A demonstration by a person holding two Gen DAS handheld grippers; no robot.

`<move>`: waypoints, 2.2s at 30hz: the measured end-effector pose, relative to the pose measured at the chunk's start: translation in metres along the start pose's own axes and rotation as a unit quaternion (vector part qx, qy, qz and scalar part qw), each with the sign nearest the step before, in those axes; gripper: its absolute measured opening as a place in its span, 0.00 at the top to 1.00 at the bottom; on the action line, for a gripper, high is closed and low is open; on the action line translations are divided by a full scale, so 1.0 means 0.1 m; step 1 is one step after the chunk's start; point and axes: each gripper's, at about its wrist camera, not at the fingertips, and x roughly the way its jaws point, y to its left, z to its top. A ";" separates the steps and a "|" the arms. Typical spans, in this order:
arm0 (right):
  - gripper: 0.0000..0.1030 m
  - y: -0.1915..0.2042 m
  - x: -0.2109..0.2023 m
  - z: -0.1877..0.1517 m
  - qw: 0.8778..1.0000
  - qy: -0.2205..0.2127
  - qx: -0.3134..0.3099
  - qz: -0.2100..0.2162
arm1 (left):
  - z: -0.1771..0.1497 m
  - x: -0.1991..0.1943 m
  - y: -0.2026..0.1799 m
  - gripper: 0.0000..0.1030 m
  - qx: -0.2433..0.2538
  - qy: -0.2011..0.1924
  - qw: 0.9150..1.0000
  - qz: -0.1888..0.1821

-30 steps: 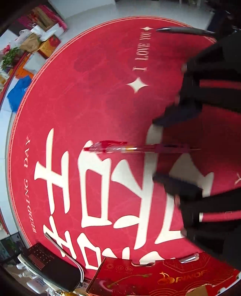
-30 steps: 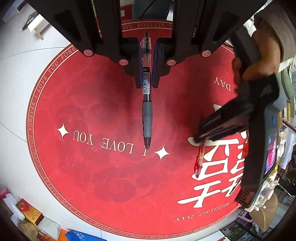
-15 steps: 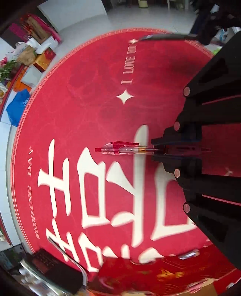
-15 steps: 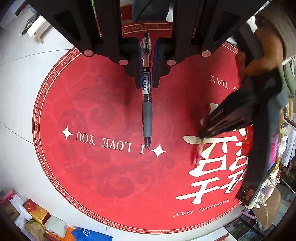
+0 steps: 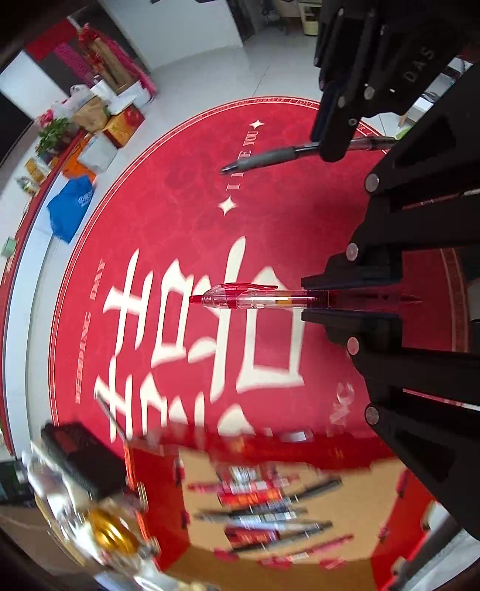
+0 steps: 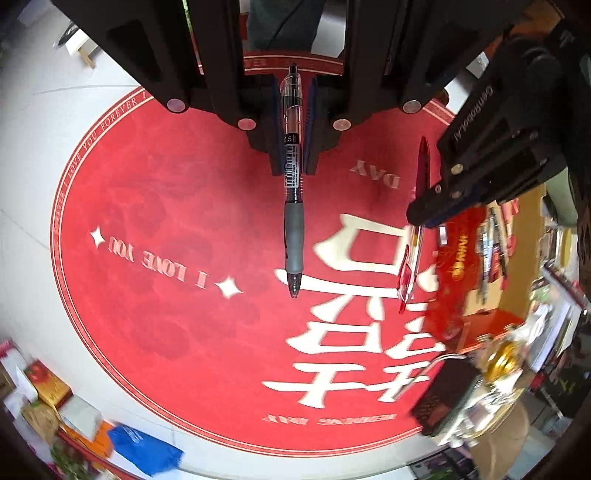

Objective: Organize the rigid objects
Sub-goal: 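Carry the pink pen in the left gripper while the right carries the grey-grip pen to the tray, then open the left gripper in the tray while the right releases the grey-grip pen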

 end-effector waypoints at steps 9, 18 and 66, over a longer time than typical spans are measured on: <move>0.90 1.05 -0.18 0.22 0.997 -0.014 -0.077 0.023 | 0.00 -0.56 0.82 0.90 -0.061 -0.028 0.997 0.043; 0.90 1.98 -0.21 0.29 0.989 -0.005 -0.139 0.043 | -0.14 -0.93 1.69 0.90 -0.115 -0.039 0.989 0.089; 0.02 2.49 0.38 0.82 0.987 0.063 -0.145 -0.002 | 0.05 -0.61 2.57 0.11 -0.127 0.017 0.979 0.158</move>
